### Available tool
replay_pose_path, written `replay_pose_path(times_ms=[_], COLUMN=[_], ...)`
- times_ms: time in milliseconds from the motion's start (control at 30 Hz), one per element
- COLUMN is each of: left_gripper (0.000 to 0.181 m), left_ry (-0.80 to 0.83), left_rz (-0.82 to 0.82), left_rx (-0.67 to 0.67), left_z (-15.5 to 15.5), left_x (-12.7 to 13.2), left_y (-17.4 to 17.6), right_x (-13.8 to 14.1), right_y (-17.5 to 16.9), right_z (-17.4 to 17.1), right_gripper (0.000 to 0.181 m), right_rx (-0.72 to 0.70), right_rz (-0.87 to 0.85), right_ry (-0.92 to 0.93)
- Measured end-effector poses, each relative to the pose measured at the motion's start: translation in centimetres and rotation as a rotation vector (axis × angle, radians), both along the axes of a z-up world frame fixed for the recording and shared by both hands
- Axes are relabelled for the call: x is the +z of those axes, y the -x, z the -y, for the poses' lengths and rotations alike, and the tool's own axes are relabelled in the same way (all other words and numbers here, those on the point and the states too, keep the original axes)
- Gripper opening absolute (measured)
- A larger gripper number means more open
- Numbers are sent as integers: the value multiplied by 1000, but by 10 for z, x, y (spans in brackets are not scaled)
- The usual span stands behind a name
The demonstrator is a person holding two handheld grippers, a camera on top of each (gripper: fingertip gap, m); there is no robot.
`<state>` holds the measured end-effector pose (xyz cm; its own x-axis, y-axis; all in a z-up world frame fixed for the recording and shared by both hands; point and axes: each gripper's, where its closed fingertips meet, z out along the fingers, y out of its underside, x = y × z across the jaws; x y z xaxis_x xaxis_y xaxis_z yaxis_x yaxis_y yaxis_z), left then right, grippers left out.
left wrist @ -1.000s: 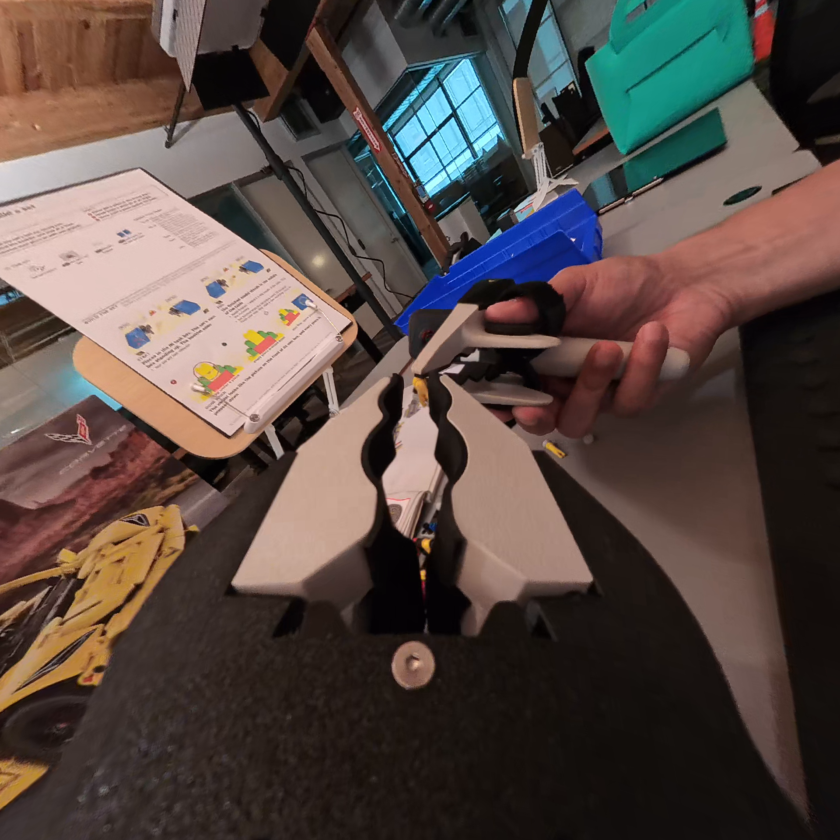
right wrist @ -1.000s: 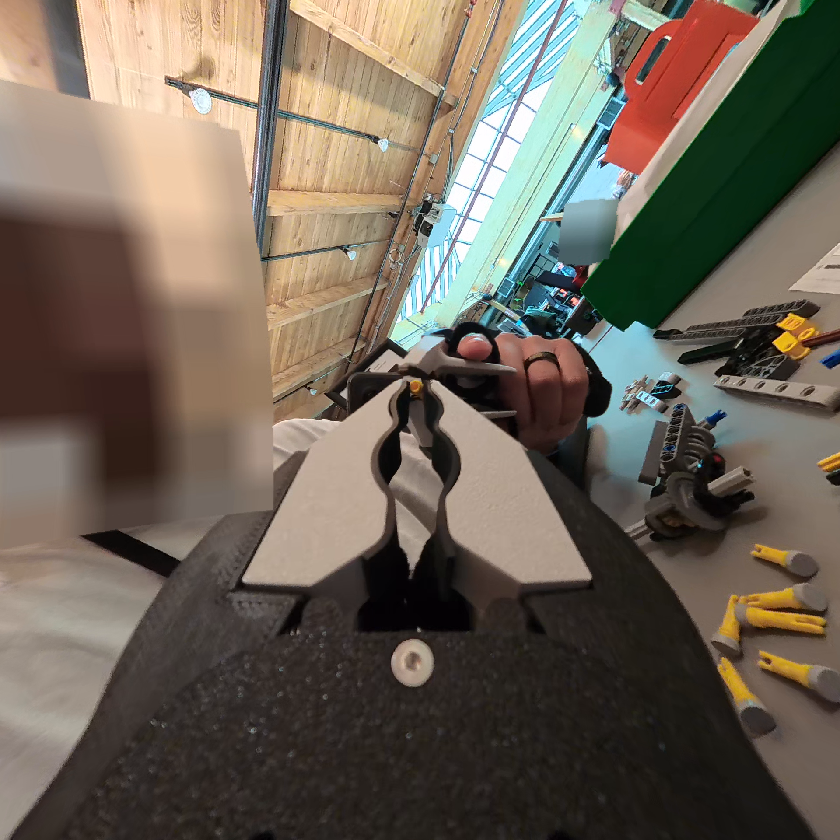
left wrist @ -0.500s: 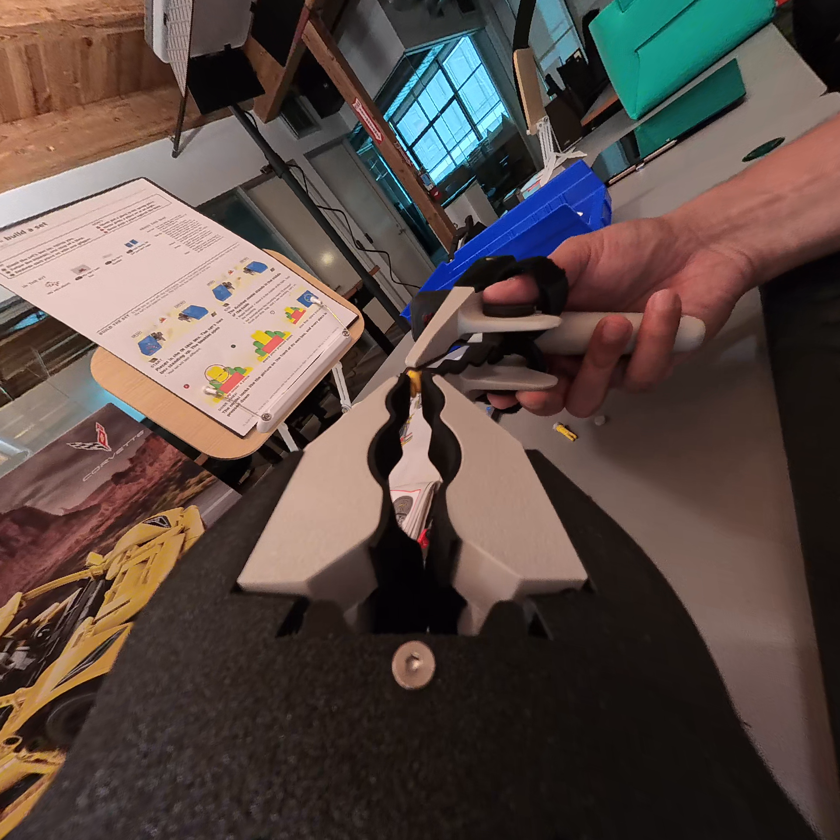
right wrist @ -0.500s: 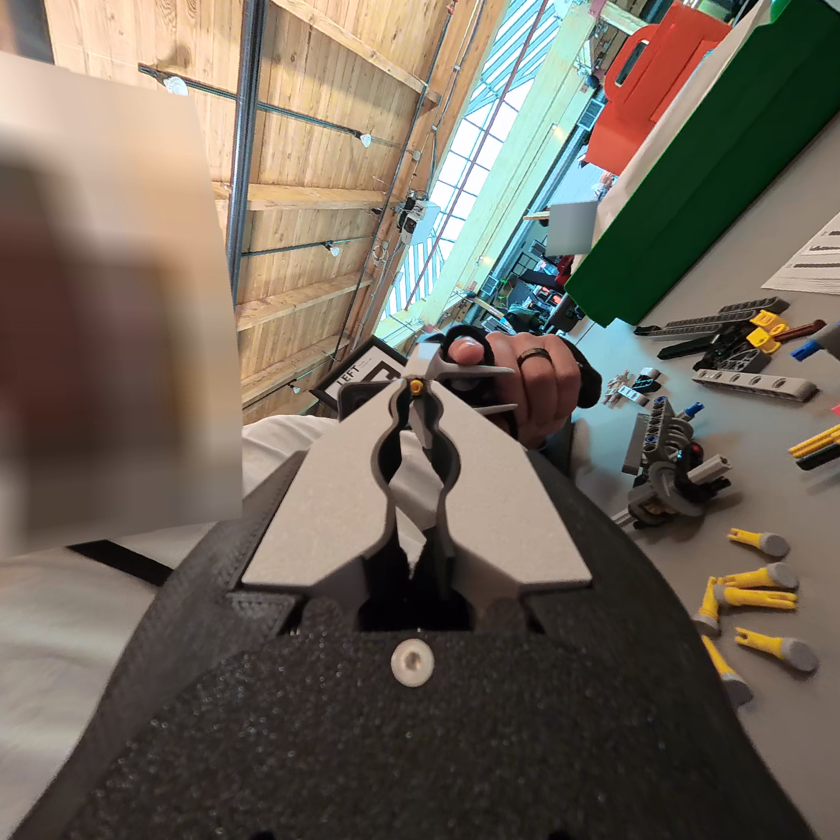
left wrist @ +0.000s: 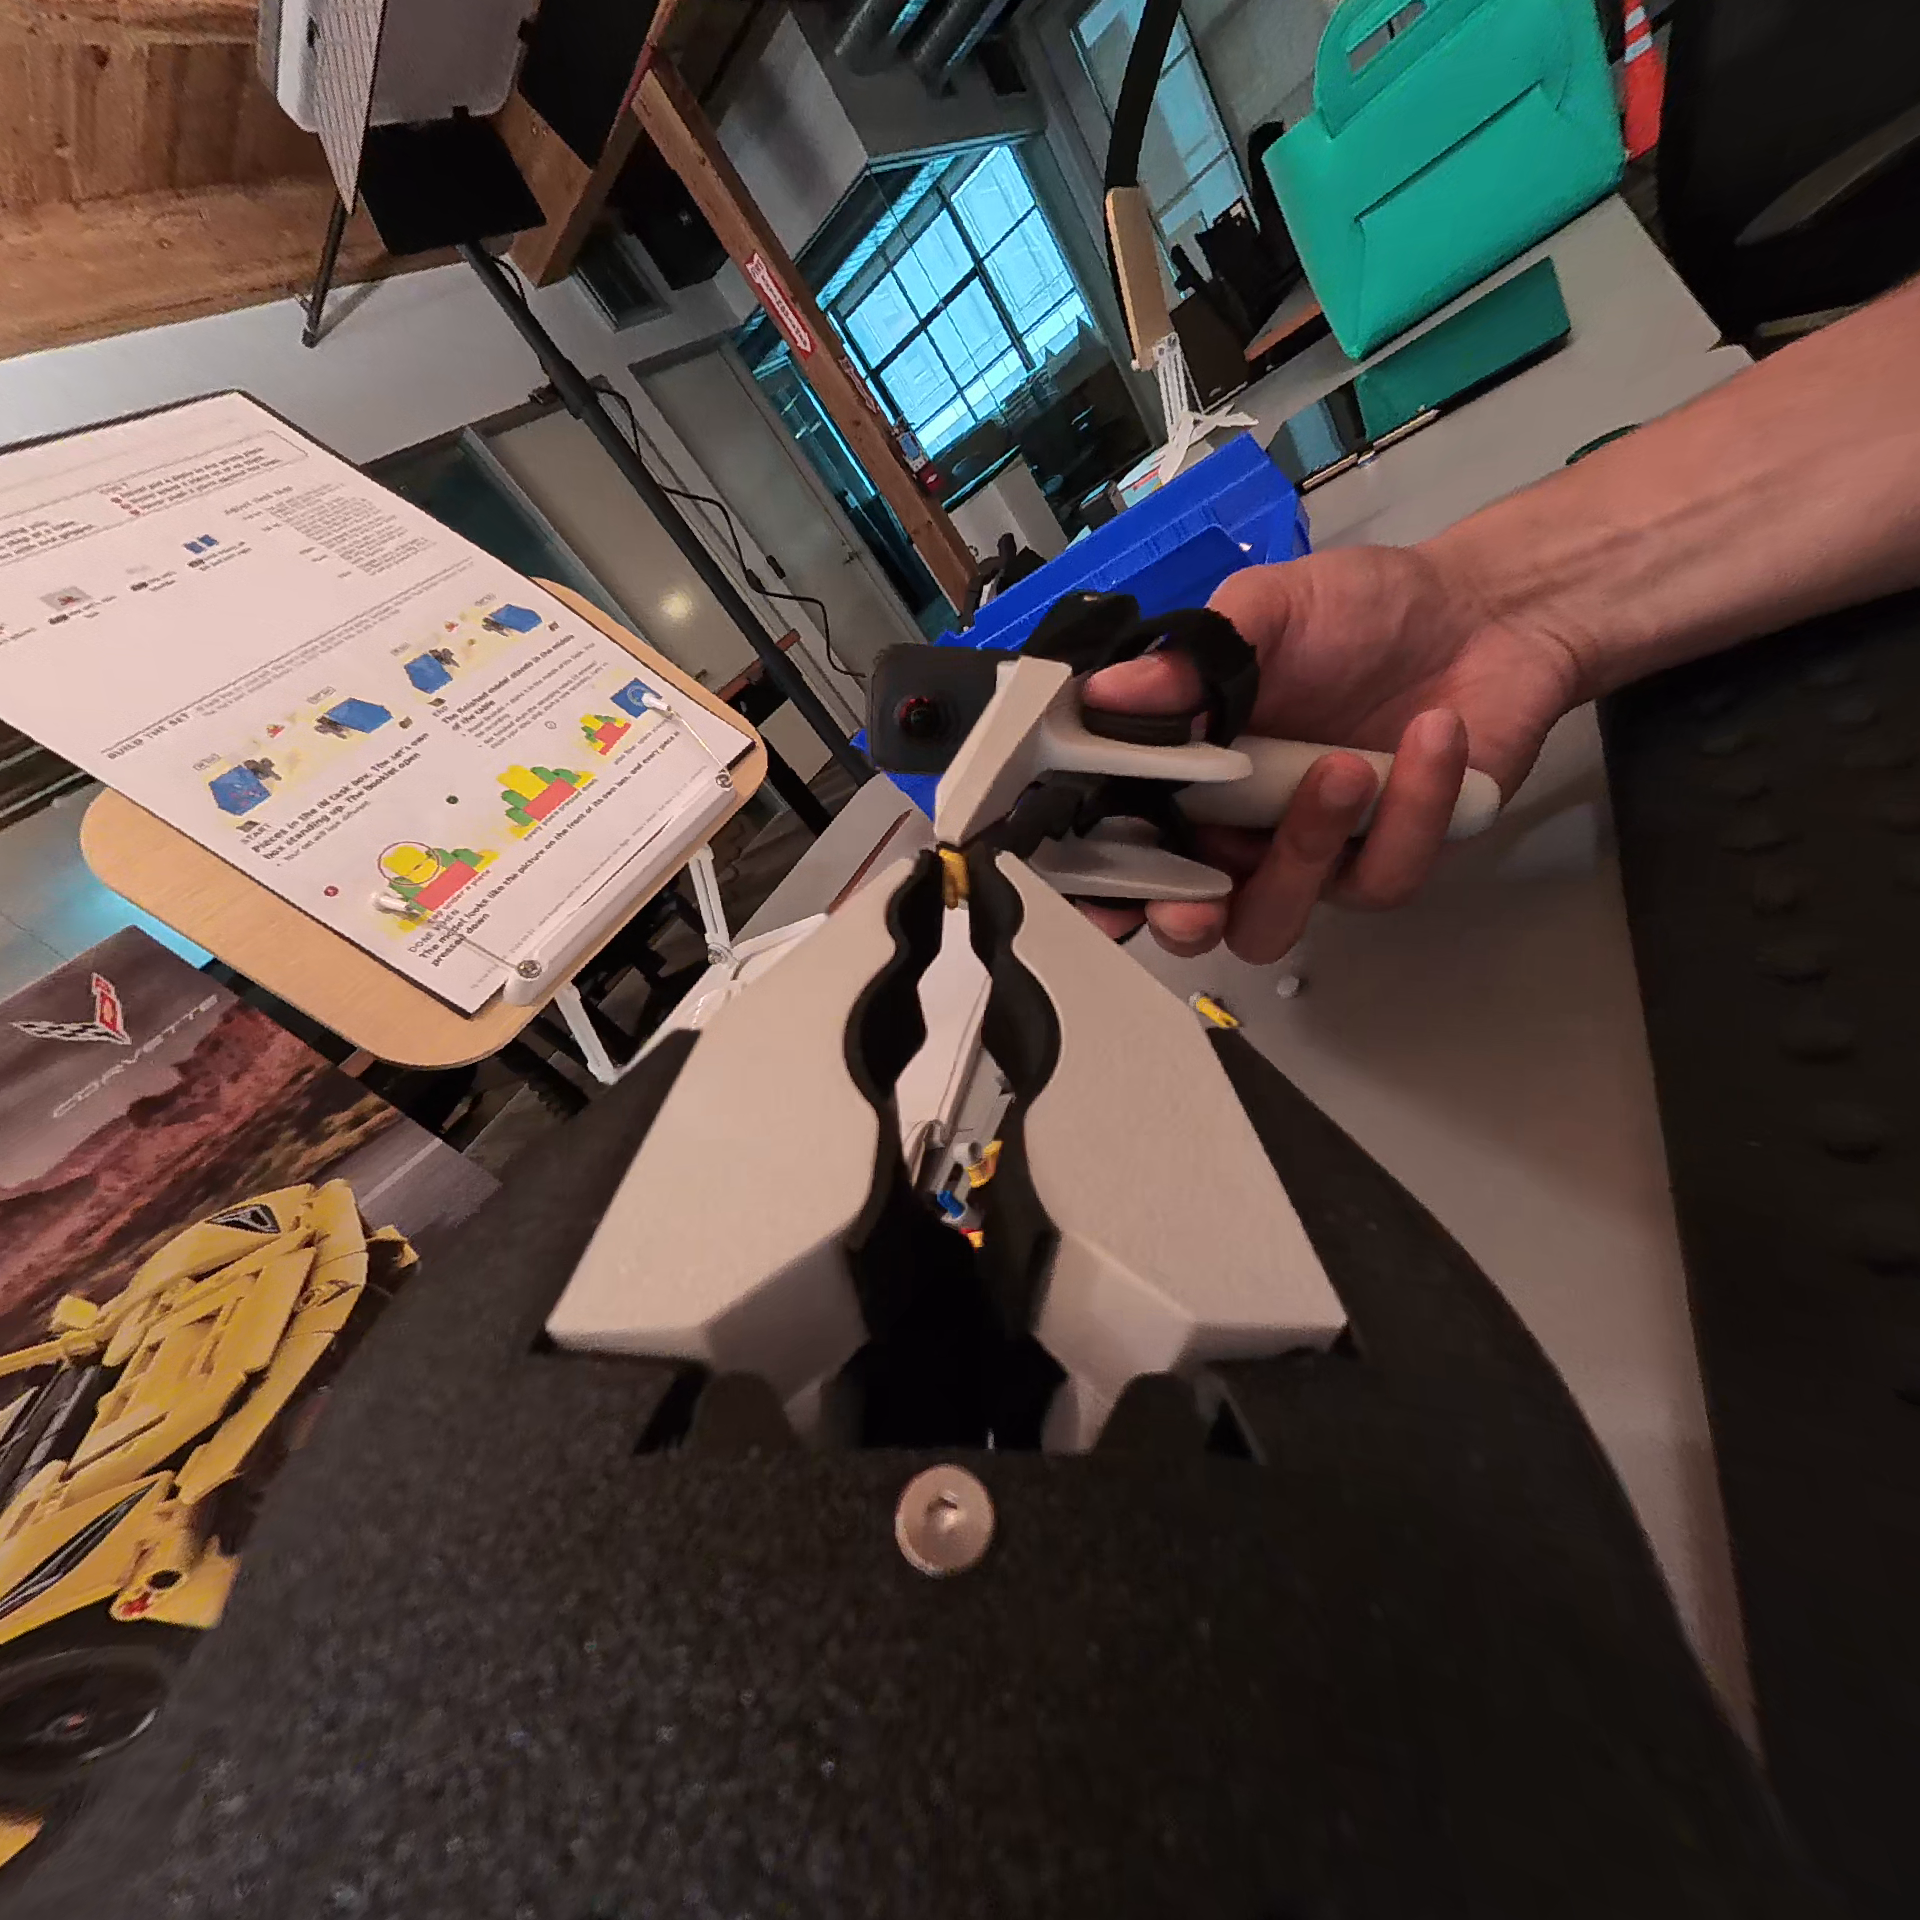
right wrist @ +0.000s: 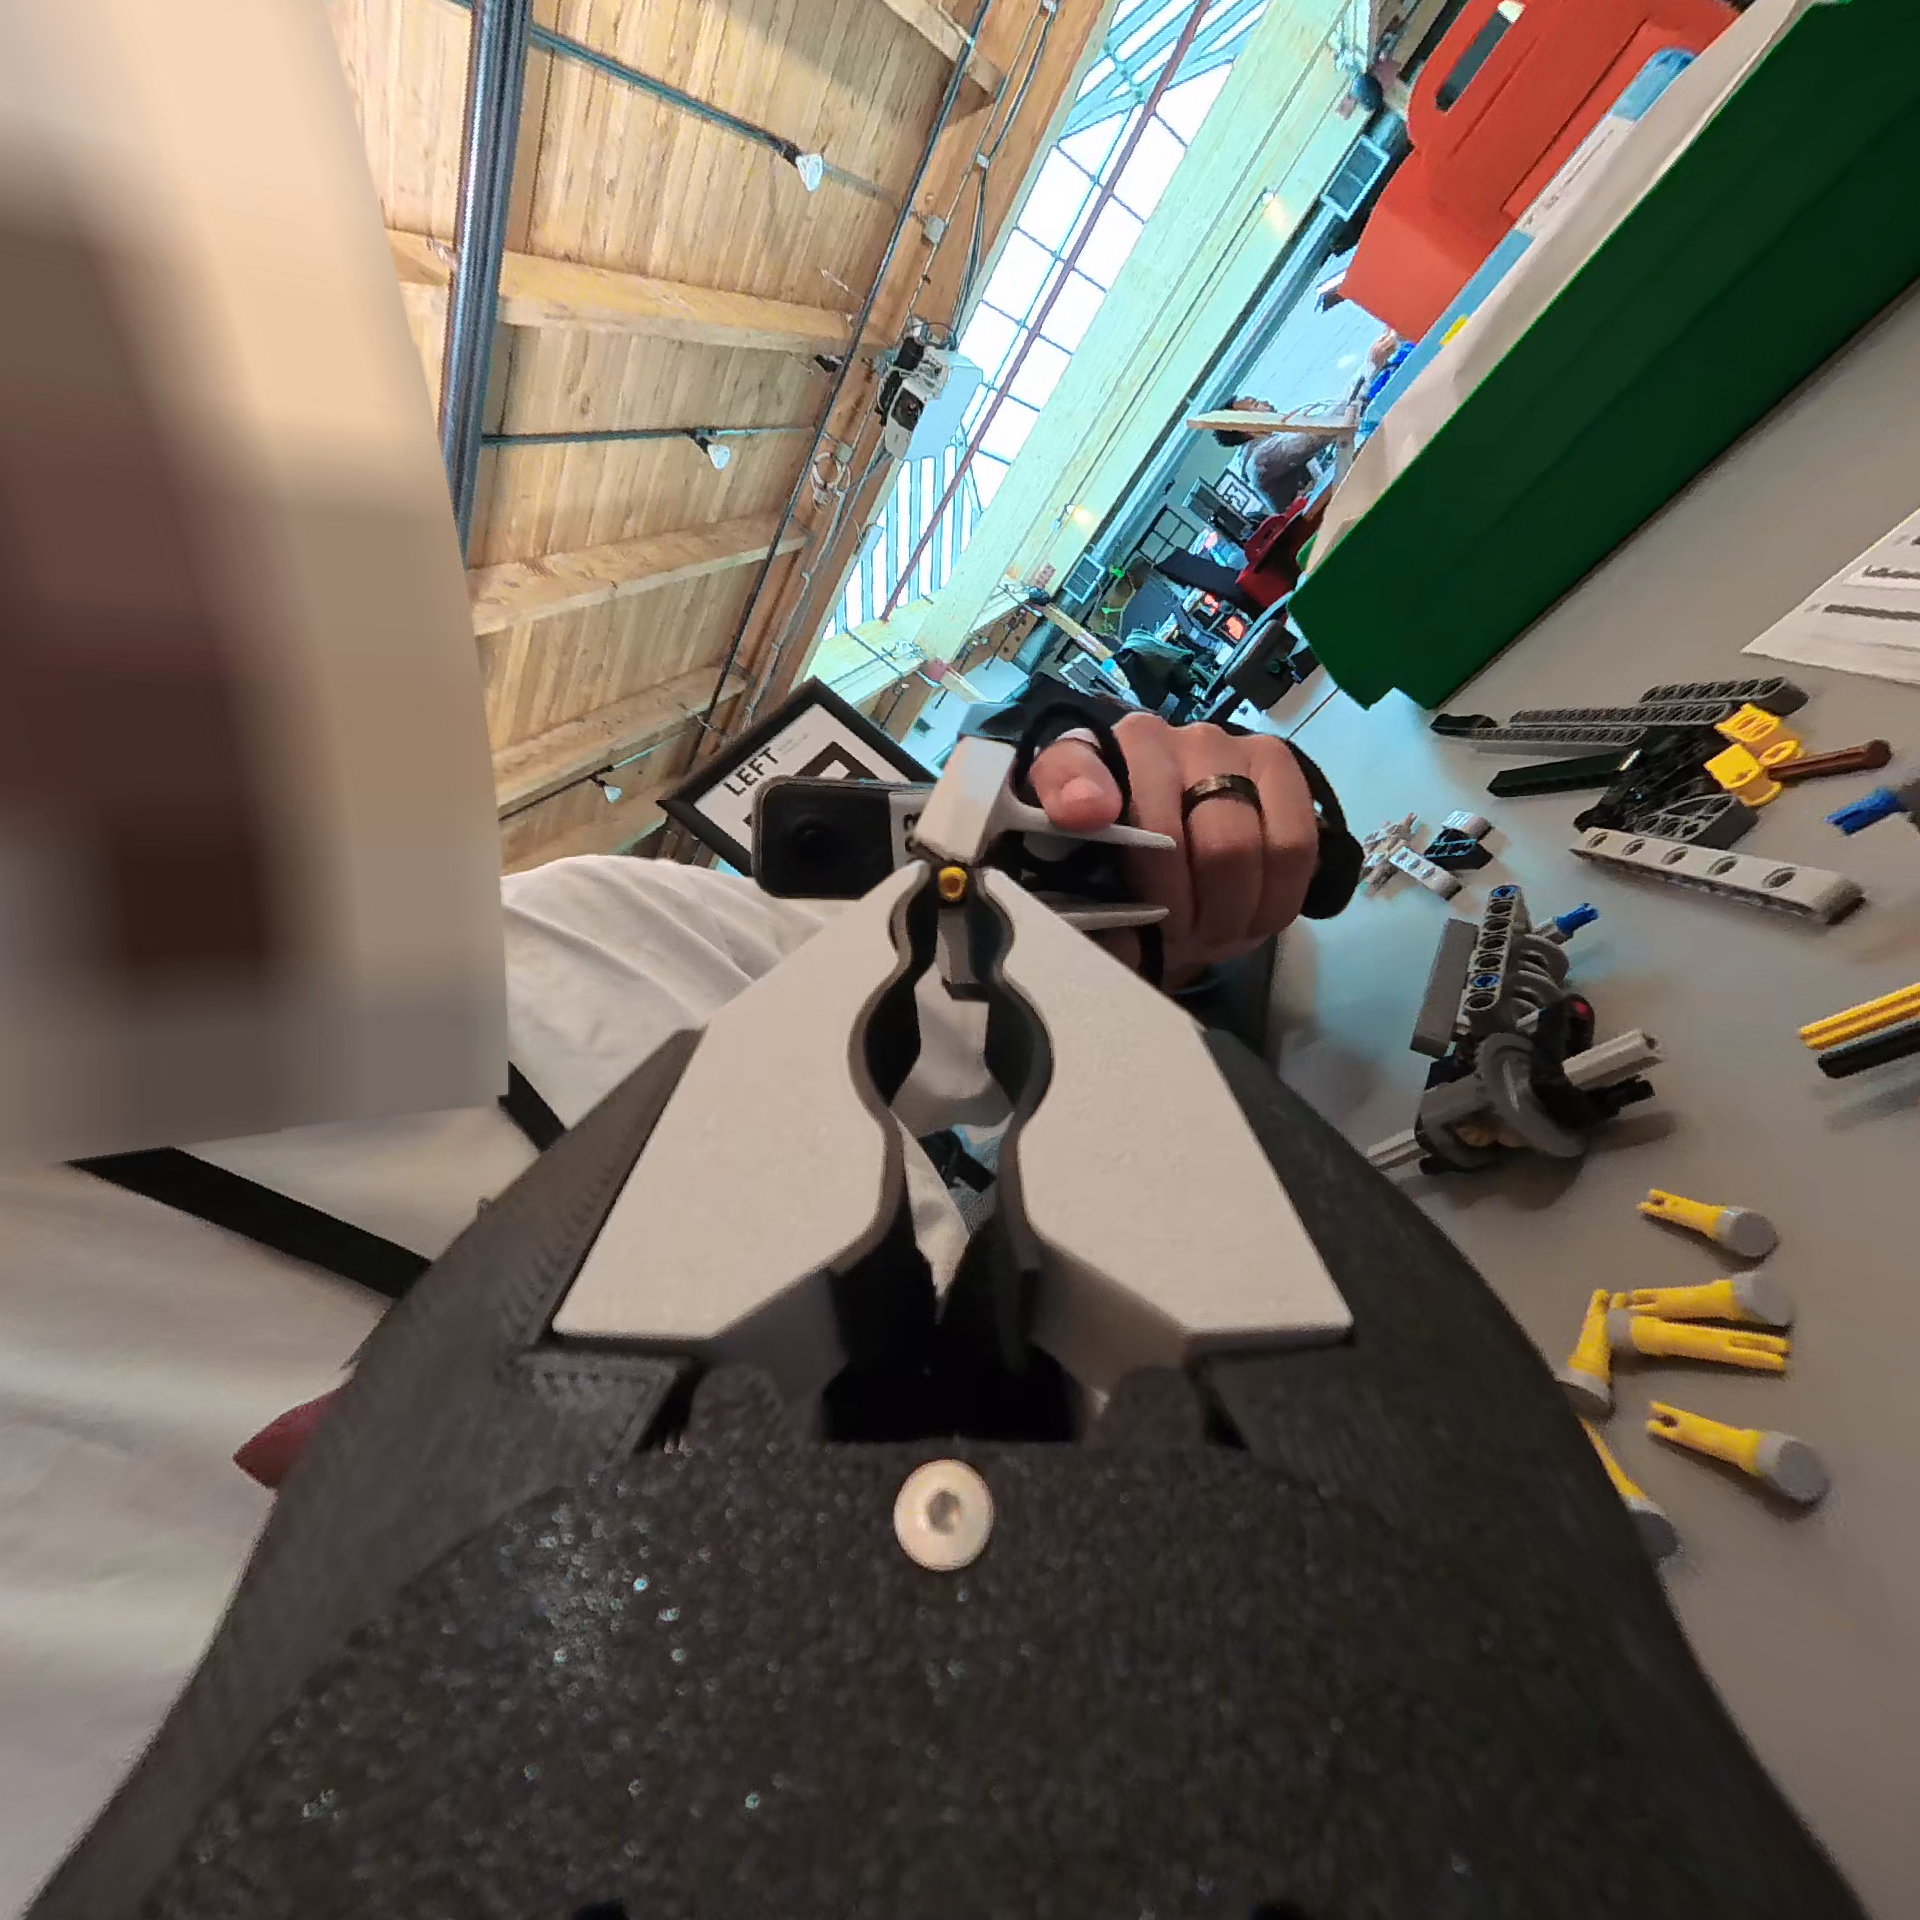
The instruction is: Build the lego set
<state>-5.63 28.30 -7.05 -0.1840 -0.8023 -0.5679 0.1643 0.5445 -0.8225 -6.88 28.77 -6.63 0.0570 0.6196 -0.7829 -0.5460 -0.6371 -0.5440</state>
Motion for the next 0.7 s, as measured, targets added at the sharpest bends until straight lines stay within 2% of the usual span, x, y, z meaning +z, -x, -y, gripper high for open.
replay_pose_path(times_ms=[100, 167, 200, 267, 333, 400, 467, 567, 700], left_gripper=[4, 4, 4, 3, 3, 4, 4, 4, 4], left_ry=[-16, 16, 21, 52, 137, 235, 328, 427, 421], left_rz=[-21, -69, -90, -123, -165, -209, -257, -311, -335], left_rx=[18, -3, -13, -17, -23, -30, -42, -51, -50], left_z=[-2, 0, 1, 0, -2, -4, -5, -8, -8], left_x=[-4, -11, -15, -19, -20, -21, -23, -28, -35], left_y=[-2, -3, -3, -5, -7, -9, -11, -13, -14], right_x=[-4, -9, -9, -17, -41, -74, -104, -127, -145], right_y=[-3, -7, -19, -60, -91, -98, -96, -97, -94], right_z=[-2, -1, 0, 5, 23, 45, 60, 67, 67], right_gripper=[4, 5, 7, 13, 19, 21, 22, 22, 20], right_rx=[-34, -58, -116, -296, -390, -351, -301, -282, -235], right_rz=[33, 162, 244, 505, 842, 1106, 1284, 1415, 1415], right_ry=[6, -15, -47, -97, -93, -33, 47, 118, 166])
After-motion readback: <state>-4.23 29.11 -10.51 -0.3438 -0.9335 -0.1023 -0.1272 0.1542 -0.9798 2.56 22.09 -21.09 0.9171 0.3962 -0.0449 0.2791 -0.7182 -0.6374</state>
